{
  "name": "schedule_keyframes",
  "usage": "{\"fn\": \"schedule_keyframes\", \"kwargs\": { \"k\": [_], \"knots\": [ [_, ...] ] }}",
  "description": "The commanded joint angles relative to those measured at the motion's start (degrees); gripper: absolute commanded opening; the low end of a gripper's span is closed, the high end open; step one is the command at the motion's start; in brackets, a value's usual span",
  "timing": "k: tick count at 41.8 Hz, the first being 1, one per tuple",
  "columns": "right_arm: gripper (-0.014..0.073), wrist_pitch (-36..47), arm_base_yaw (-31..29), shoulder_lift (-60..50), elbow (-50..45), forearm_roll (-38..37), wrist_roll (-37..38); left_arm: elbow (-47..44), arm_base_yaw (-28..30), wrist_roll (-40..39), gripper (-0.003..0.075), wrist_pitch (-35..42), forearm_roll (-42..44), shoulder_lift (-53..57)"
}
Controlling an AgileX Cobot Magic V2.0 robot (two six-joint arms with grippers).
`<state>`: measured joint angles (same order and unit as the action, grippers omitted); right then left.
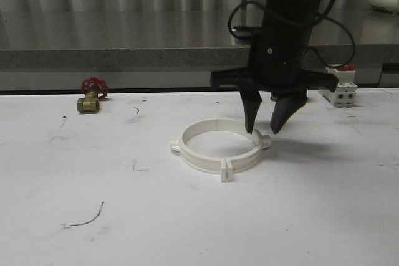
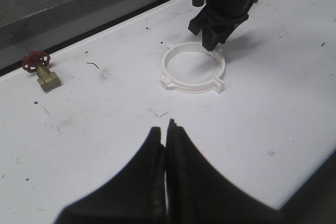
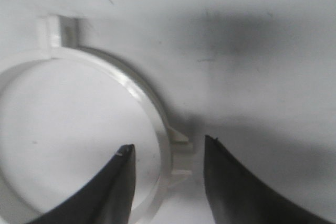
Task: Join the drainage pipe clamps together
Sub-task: 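Press the joined halves down and open the right gripper, then raise the right gripper away from the assembled ring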
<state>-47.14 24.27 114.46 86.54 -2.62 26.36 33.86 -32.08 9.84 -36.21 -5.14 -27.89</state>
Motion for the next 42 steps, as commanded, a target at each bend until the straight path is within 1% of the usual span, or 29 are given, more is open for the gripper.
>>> {"fn": "schedule_keyframes", "kwargs": {
  "k": [1, 6, 9, 14, 24, 34, 42],
  "knots": [
    [0.0346, 0.3, 0.1, -8.07, 1.82, -1.02, -5.27, 1.56, 0.03, -0.19, -0.002, 4.27, -0.68, -0.11],
    [0.0346, -2.63, 0.1, -13.76, 1.46, -0.69, -17.49, 1.56, 0.03, -0.19, -0.002, 4.27, -0.68, -0.11],
    [0.0346, -3.81, 0.02, -16.63, 0.75, -0.02, -22.99, 1.56, 0.03, -0.19, -0.002, 4.27, -0.68, -0.11],
    [0.0346, -3.09, 0.02, -21.79, -2.54, 0.33, -27.01, 1.56, 0.03, -0.19, -0.002, 4.27, -0.68, -0.11],
    [0.0346, 1.09, 0.02, -34.32, -13.84, 0.53, -28.21, 1.56, 0.03, -0.19, -0.002, 4.27, -0.68, -0.11],
    [0.0346, 2.06, 0.02, -48.37, -26.44, 3.6, -28.16, 1.56, 0.03, -0.19, -0.002, 4.27, -0.68, -0.11],
    [0.0346, 5.09, 0.02, -58.78, -36.39, 6.1, -28.16, 1.56, 0.03, -0.19, -0.002, 4.27, -0.68, -0.11]
  ]
}}
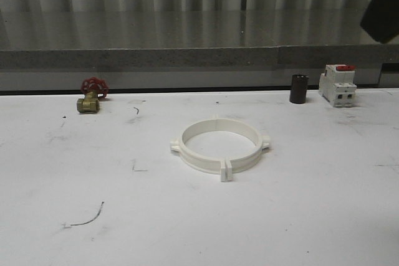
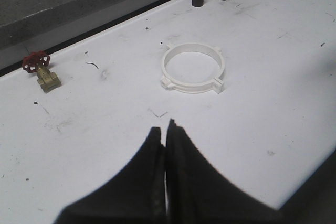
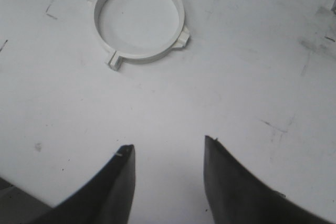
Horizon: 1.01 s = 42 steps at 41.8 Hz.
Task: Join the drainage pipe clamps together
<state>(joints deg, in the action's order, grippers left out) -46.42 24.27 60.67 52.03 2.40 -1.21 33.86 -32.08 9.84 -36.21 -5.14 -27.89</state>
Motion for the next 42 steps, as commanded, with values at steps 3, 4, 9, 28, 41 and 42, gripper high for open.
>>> {"fn": "schedule_keyframes", "kwargs": {
  "k": [3, 4, 9, 28, 41, 42],
  "knots": [
    [0.0346, 5.16, 0.02, -8.24, -5.19, 1.18, -0.58, 1.56, 0.03, -0.19, -0.002, 4.27, -0.68, -0.11],
    [0.0346, 5.32, 0.02, -9.55, -6.1, 1.18, -0.58, 1.56, 0.03, -0.19, -0.002, 4.27, -0.68, -0.11],
    [0.0346, 6.21, 0.02, -14.13, -10.85, 1.18, -0.58, 1.56, 0.03, -0.19, -0.002, 4.27, -0.68, -0.11],
    [0.026, 7.76, 0.02, -20.9, -14.64, 1.52, -0.58, 1.56, 0.03, -0.19, -0.002, 4.27, -0.68, -0.11],
    [-0.0113, 7.83, 0.02, -20.9, -14.64, 1.52, -0.58, 1.56, 0.03, -0.19, -0.002, 4.27, -0.68, -0.11],
    [-0.0117, 7.78, 0.02, -20.9, -14.64, 1.52, -0.58, 1.56, 0.03, -0.19, -0.002, 4.27, -0.68, -0.11]
  ]
}}
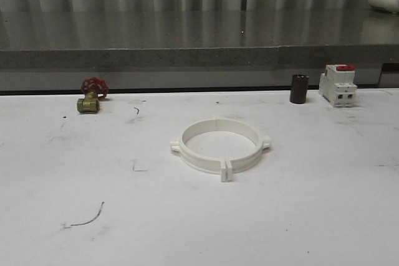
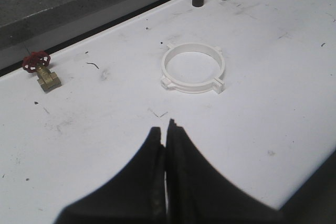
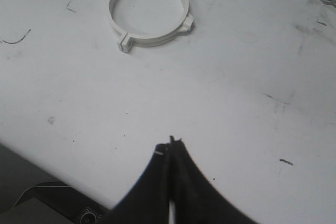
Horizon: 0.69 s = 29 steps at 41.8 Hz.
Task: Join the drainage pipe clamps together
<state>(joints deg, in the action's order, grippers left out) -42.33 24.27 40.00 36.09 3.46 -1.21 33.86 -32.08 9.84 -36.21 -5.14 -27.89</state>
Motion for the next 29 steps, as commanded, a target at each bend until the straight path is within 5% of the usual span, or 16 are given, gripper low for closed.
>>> {"fn": "schedule_keyframes", "kwargs": {
  "k": [1, 29],
  "knots": [
    [-0.0117, 3.7, 0.02, -0.23, 1.31, 0.45, -0.58, 1.56, 0.03, -0.19, -0.002, 4.27, -0.68, -0.11],
    [-0.0117, 3.69, 0.02, -0.23, 1.31, 0.45, -0.58, -2.68, 2.09, -0.19, -0.002, 7.58, -0.8, 3.96]
  ]
}}
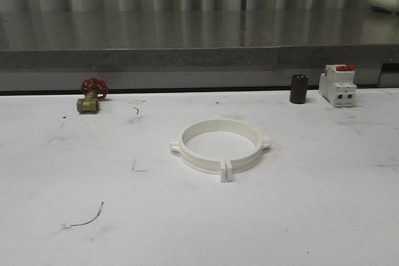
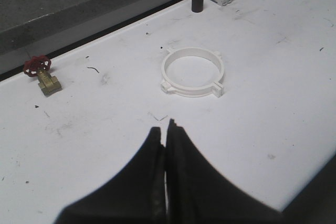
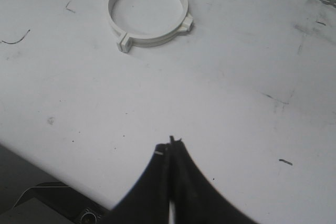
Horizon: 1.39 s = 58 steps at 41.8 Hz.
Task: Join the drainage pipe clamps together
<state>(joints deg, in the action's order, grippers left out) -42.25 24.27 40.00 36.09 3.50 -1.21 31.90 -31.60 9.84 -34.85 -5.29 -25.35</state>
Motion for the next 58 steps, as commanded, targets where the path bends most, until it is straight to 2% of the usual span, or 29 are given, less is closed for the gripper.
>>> {"fn": "schedule_keyframes", "kwargs": {
  "k": [1, 12, 18, 22, 28, 30, 53, 55, 58],
  "knots": [
    [-0.0117, 3.6, 0.02, -0.23, 1.31, 0.41, -0.58, -1.94, 2.88, -0.19, -0.002, 7.12, -0.65, 2.28],
    [-0.0117, 3.6, 0.02, -0.11, 1.31, 0.41, -0.58, -17.61, 17.79, -0.19, -0.002, 26.57, -0.51, 11.24],
    [-0.0117, 3.6, 0.02, -0.11, 1.31, 0.41, -0.58, -25.91, 23.18, -0.19, -0.002, 37.43, -0.77, 16.51],
    [-0.0117, 3.6, 0.02, -0.11, 1.31, 0.41, -0.58, -30.16, 25.62, -0.19, -0.002, 40.7, -1.56, 20.26],
    [-0.0117, 3.6, 0.02, -0.11, 1.31, 0.41, -0.58, -33.53, 27.67, -0.19, -0.002, 40.89, -3.16, 25.12],
    [-0.0117, 3.6, 0.02, -0.11, 1.31, 0.41, -0.58, -33.4, 27.91, -0.19, -0.002, 38.62, -3.32, 26.32],
    [-0.0117, 3.49, 0.02, -0.11, 1.31, 0.41, -0.58, -33.4, 29.02, -0.19, -0.002, 38.11, -4.24, 26.31],
    [-0.0117, 3.49, 0.02, -0.11, 1.31, 0.41, -0.58, -33.4, 29.02, -1.87, -0.002, 38.12, -3.53, 26.31],
    [-0.0117, 3.49, 0.02, -0.11, 1.31, 0.41, -0.58, -33.4, 29.02, -7.34, -0.002, 38.01, 2.02, 26.31]
  ]
}}
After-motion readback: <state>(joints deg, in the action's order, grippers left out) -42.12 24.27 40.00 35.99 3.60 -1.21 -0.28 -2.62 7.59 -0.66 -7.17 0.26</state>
